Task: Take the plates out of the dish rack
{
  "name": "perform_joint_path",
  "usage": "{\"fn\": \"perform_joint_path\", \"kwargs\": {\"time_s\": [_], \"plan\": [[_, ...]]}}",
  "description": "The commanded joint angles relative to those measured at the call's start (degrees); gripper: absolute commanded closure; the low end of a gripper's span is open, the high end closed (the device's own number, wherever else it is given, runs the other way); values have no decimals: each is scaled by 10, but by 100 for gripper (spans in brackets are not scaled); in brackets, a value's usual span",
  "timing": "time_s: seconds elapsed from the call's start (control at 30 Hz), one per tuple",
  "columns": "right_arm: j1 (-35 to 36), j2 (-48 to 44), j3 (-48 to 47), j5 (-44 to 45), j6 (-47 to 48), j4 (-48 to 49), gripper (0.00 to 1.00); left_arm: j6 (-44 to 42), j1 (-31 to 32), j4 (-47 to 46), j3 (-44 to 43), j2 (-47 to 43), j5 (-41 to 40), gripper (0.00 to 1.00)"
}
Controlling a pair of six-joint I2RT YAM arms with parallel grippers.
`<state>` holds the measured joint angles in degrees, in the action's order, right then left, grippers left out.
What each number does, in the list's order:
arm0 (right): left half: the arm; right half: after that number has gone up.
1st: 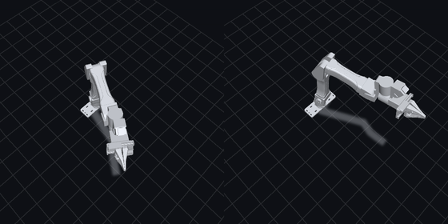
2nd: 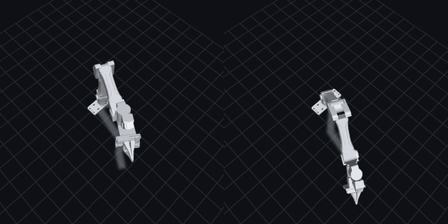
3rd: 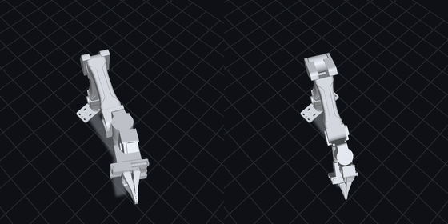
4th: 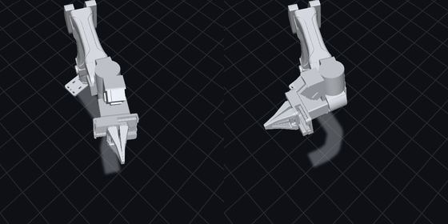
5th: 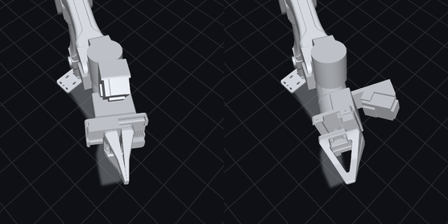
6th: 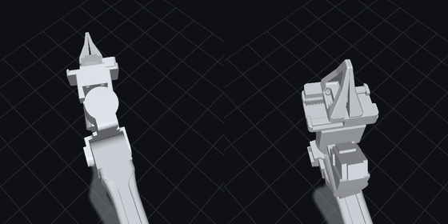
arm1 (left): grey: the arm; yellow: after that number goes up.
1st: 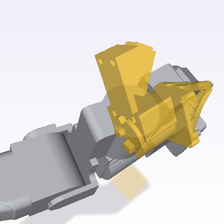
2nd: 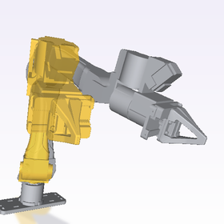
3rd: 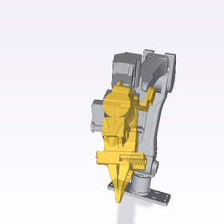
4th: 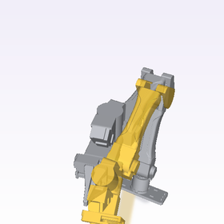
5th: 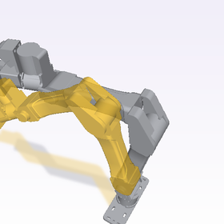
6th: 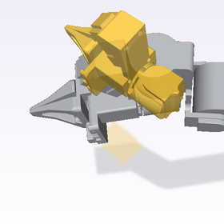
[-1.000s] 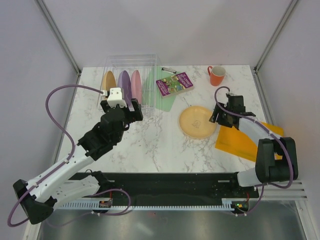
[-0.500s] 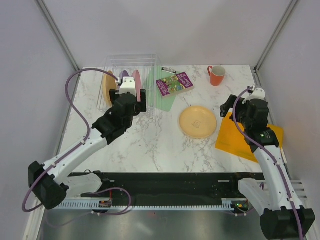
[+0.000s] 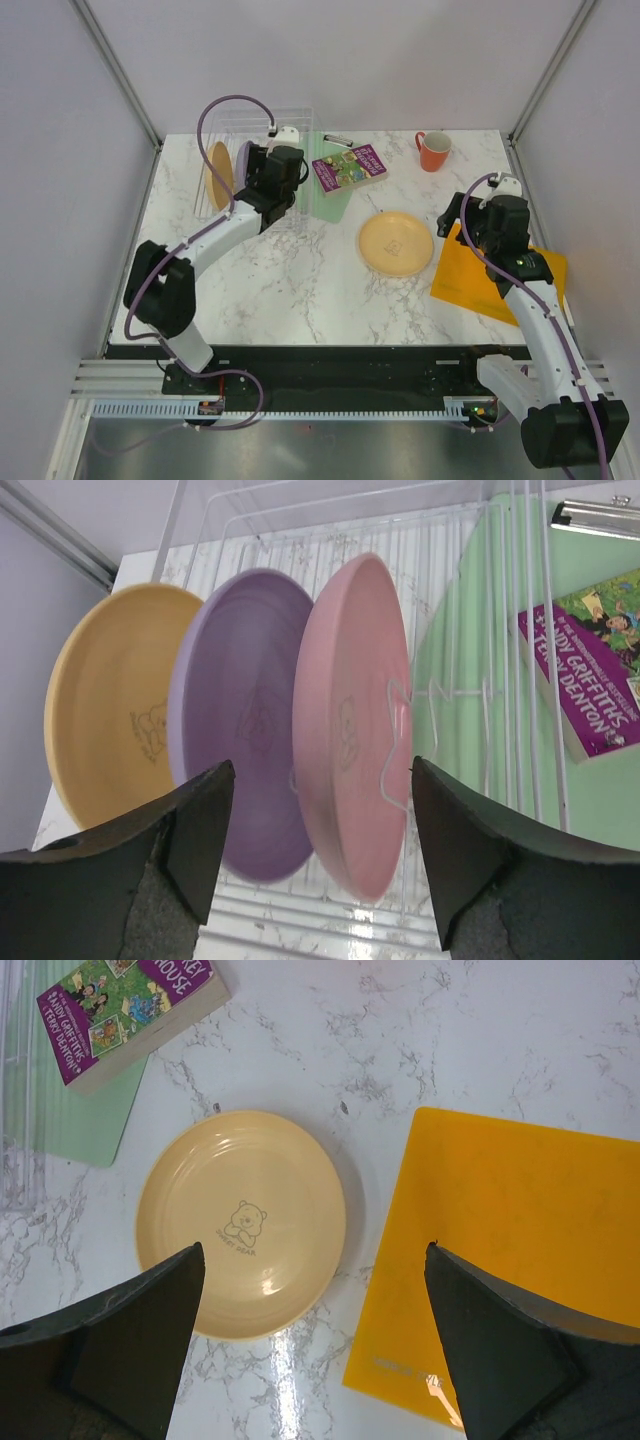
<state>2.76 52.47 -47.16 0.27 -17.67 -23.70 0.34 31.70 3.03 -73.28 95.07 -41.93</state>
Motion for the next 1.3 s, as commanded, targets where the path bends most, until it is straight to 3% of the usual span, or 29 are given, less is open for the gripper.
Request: {"fn": "perform_joint_path", "kwargs": {"time_s": [0.0, 0.13, 0.37, 0.6, 0.77, 0.97, 1.07, 1.27], "plan": [[-1, 0, -5, -1, 10, 5, 2, -47, -9, -42, -70, 48, -26, 25], [-2, 1, -4, -2, 9, 7, 2, -67, -10, -57, -92, 79, -69, 48], [-1, 3, -5, -1, 9, 7, 2, -75, -10, -64, -85, 93, -93, 52], [-2, -3, 0, -6, 6, 6, 2, -69, -10, -63, -80, 103, -110, 72], [0, -6, 1, -14, 7, 6, 2, -62, -9, -49, -88, 113, -124, 96], [-2, 2, 3, -16, 7, 7, 2, -84, 8, -65, -99, 108, -160, 98], [-1, 5, 3, -15, 7, 7, 2, -164, 27, -122, -105, 118, -206, 98], [-1, 4, 4, -18, 7, 7, 2, -454, 56, -422, -107, 168, -282, 98]]}}
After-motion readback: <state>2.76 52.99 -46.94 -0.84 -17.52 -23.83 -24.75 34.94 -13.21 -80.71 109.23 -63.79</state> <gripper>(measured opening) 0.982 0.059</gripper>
